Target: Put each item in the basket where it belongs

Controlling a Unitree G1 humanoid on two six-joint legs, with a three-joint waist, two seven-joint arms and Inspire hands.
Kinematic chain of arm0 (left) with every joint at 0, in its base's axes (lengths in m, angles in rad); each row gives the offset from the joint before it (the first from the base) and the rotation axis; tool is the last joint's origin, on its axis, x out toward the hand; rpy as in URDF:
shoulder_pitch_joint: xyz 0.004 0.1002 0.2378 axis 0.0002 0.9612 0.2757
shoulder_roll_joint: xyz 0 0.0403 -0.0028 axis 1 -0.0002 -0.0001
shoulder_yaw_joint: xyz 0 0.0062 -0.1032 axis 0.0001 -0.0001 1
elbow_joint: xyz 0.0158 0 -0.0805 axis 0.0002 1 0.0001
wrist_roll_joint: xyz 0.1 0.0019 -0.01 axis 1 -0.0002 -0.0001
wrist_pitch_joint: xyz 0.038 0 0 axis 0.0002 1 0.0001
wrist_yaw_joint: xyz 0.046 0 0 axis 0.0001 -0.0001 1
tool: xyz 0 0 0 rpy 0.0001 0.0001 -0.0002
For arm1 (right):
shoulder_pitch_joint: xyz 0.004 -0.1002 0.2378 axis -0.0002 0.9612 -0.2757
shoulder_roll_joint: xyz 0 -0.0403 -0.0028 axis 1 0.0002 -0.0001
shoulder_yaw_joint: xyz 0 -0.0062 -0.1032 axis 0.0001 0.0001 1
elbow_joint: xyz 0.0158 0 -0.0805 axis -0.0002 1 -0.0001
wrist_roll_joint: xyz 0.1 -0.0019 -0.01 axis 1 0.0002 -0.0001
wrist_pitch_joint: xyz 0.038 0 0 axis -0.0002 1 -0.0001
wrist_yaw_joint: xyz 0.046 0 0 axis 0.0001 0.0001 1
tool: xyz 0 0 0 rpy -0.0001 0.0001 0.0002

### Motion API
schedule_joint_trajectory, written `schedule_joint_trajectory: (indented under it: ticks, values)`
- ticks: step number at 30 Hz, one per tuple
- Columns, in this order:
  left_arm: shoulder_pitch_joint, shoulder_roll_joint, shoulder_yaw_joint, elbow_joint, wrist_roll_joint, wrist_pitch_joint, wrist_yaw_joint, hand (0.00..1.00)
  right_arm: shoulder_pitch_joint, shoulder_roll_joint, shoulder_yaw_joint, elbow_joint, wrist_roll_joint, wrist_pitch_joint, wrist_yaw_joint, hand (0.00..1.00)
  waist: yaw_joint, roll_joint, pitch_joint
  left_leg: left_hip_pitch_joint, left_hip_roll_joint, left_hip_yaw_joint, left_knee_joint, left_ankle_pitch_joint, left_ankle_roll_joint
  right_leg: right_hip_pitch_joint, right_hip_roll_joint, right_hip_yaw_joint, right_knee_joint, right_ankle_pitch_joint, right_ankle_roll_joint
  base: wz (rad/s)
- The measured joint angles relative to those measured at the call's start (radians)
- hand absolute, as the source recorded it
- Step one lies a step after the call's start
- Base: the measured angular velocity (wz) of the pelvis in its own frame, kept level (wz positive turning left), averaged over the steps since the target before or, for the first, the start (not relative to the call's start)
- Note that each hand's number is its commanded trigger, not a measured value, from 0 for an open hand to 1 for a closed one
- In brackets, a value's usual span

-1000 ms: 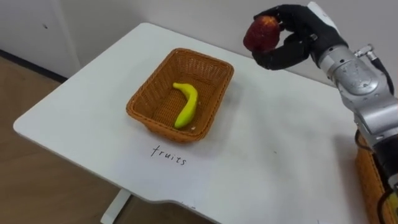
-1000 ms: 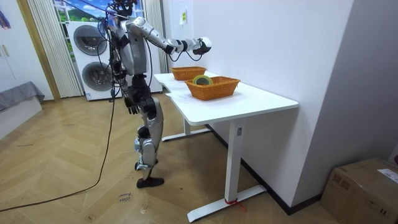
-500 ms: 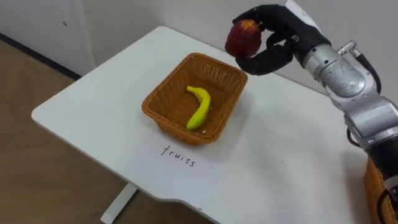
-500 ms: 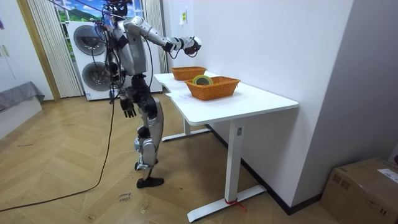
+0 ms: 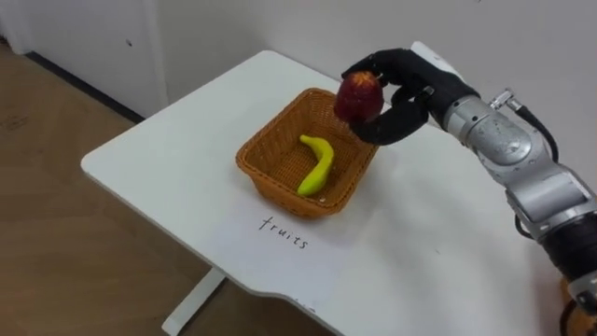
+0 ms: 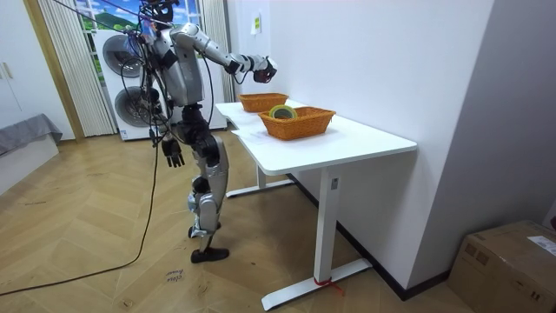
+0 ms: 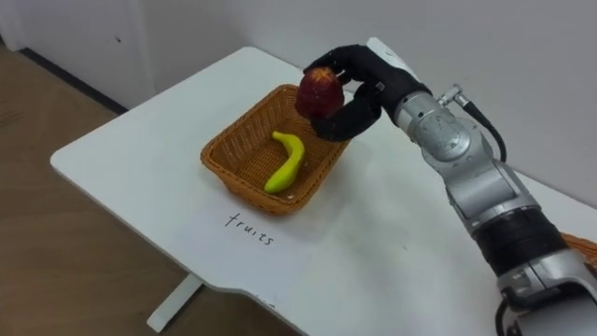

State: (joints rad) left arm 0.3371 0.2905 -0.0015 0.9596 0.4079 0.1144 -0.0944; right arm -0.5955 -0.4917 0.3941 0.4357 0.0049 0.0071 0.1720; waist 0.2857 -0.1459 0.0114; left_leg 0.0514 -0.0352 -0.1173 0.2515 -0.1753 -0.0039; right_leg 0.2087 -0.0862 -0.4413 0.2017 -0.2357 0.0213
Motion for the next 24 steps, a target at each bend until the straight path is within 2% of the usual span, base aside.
schedule_joint_trajectory:
  ticks: [4, 5, 6, 7, 8, 9, 10, 17, 24]
  values:
    - [0.005, 0.000, 0.000, -0.020, 0.037, 0.009, -0.005, 0.00, 0.000, 0.000, 0.000, 0.001, -0.024, 0.009, 0.004, 1.00, 0.016, -0.003, -0.0020, 0.010, 0.000, -0.001, -0.002, 0.000, -0.001, 0.003, 0.000, 0.001, -0.002, -0.001, 0.000, 0.00]
    - [0.005, 0.000, 0.000, -0.020, 0.038, 0.010, -0.005, 0.00, 0.000, 0.000, 0.000, 0.001, -0.028, 0.010, 0.005, 0.94, 0.019, -0.003, -0.0024, 0.010, 0.000, -0.001, -0.004, 0.000, -0.001, 0.004, 0.000, 0.001, -0.004, -0.001, 0.000, 0.00]
    - [0.006, 0.000, 0.000, -0.020, 0.038, 0.010, -0.005, 0.00, 0.000, 0.000, 0.000, 0.002, -0.032, 0.010, 0.005, 0.69, 0.020, -0.003, -0.0024, 0.011, 0.000, -0.001, -0.005, 0.000, -0.001, 0.005, 0.000, 0.000, -0.005, -0.001, 0.000, 0.03]
    - [0.008, 0.000, 0.000, -0.020, 0.038, 0.011, -0.005, 0.00, 0.000, 0.000, 0.001, 0.007, -0.044, 0.010, 0.005, 0.57, 0.020, -0.003, -0.0024, 0.013, -0.002, -0.005, -0.006, -0.001, -0.001, 0.011, 0.001, -0.002, -0.011, 0.000, 0.000, 0.08]
    - [0.008, 0.000, 0.000, -0.021, 0.039, 0.013, -0.005, 0.00, 0.000, 0.000, 0.004, 0.017, -0.054, 0.012, 0.005, 0.22, 0.020, -0.004, -0.0032, 0.014, -0.004, -0.011, -0.008, -0.001, -0.001, 0.015, 0.002, -0.001, -0.016, 0.000, 0.000, 0.11]
    - [0.009, 0.000, 0.000, -0.023, 0.039, 0.014, -0.005, 0.00, 0.000, 0.000, 0.006, 0.022, -0.055, 0.016, 0.005, 0.13, 0.020, -0.005, -0.0035, 0.015, -0.005, -0.014, -0.009, -0.001, -0.001, 0.016, 0.002, -0.001, -0.016, -0.001, 0.000, 0.12]
    - [0.010, 0.000, 0.000, -0.032, 0.042, 0.016, -0.005, 0.00, 0.002, 0.000, 0.007, 0.025, -0.056, 0.019, 0.005, 0.00, 0.020, -0.005, -0.0035, 0.015, -0.007, -0.020, -0.011, -0.001, -0.001, 0.017, 0.001, -0.001, -0.017, -0.001, 0.001, 0.09]
    - [0.028, 0.000, 0.001, -0.041, 0.044, 0.016, -0.005, 0.00, 0.017, 0.001, 0.006, 0.025, -0.091, 0.019, 0.015, 0.00, 0.016, 0.003, -0.0002, 0.015, -0.011, -0.028, -0.011, -0.001, 0.000, 0.030, 0.000, -0.005, -0.016, -0.001, 0.001, 0.03]
    - [0.030, -0.001, 0.001, -0.041, 0.046, 0.015, -0.005, 0.00, 0.021, 0.001, 0.006, 0.023, -0.095, 0.018, 0.015, 0.00, 0.012, 0.006, -0.0005, 0.015, -0.014, -0.034, -0.010, -0.001, 0.000, 0.034, 0.000, -0.002, -0.017, -0.003, 0.003, 0.02]
